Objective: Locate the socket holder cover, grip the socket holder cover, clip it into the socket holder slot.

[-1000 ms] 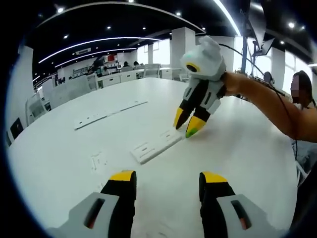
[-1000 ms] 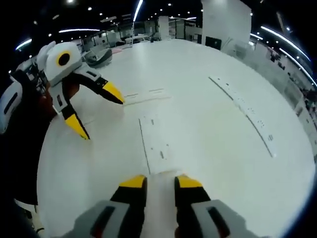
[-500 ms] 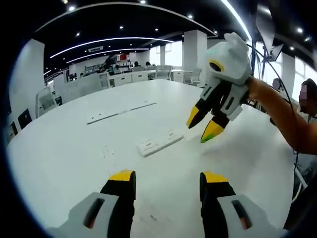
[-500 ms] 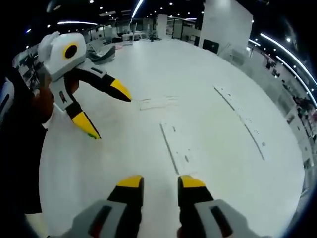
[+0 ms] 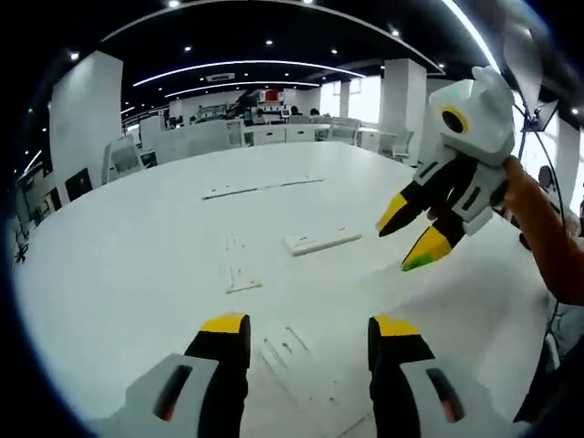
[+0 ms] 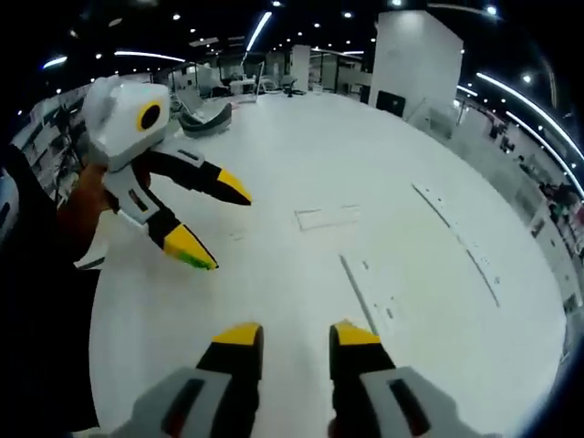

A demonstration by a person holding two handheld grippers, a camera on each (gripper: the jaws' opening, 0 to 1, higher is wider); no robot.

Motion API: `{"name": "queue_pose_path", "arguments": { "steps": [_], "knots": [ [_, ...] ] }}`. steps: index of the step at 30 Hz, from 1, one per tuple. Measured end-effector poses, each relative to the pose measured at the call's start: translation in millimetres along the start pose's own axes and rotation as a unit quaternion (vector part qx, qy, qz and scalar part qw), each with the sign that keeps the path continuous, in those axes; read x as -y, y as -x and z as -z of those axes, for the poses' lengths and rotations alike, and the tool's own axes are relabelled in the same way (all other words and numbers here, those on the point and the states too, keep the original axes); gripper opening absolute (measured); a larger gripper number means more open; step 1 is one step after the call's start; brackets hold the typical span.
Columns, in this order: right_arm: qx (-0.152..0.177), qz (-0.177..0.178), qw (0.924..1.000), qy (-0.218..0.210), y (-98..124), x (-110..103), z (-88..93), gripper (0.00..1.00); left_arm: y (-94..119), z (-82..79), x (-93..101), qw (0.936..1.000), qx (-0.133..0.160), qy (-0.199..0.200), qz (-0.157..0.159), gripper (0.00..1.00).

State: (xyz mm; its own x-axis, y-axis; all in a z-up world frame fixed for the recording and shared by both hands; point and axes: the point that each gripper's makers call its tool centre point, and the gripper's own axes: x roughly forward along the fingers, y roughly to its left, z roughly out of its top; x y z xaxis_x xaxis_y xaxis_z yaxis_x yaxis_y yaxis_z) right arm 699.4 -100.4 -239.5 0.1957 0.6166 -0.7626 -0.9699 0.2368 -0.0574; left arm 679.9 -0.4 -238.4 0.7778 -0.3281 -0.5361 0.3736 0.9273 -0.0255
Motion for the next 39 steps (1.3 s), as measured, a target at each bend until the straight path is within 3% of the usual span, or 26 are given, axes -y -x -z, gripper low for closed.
{"name": "queue_pose_path", "arguments": {
  "steps": [10, 15, 22, 25, 28, 39],
  "knots": [
    [-0.023, -0.051, 0.9963, 0.065, -16.8, -27.9, -15.2, 0.30, 15.1, 31.4, -6.4, 0.9955, -0.025, 0.058, -0.070, 0.55],
    [-0.033, -0.081, 0.9918, 0.093, -23.4, -40.6, -15.5, 0.30, 18.6, 36.6, -3.1, 0.9918, -0.033, 0.079, -0.095, 0.56],
    [-0.056, -0.093, 0.9834, 0.146, -27.7, -42.9, -10.9, 0.30, 16.9, 41.0, 2.3, 0.9876, -0.069, 0.082, -0.114, 0.59],
    [-0.053, -0.090, 0.9837, 0.147, -27.4, -41.5, -12.3, 0.30, 18.4, 42.7, 5.1, 0.9851, -0.081, 0.083, -0.127, 0.59],
    [-0.047, -0.108, 0.9832, 0.139, -23.2, -47.6, -11.7, 0.30, 17.8, 44.3, 5.7, 0.9831, -0.089, 0.087, -0.135, 0.57],
    [-0.029, -0.107, 0.9874, 0.113, -1.7, -42.1, -6.7, 0.29, 13.1, 43.1, 5.7, 0.9757, -0.080, 0.126, -0.160, 0.55]
  ]
}}
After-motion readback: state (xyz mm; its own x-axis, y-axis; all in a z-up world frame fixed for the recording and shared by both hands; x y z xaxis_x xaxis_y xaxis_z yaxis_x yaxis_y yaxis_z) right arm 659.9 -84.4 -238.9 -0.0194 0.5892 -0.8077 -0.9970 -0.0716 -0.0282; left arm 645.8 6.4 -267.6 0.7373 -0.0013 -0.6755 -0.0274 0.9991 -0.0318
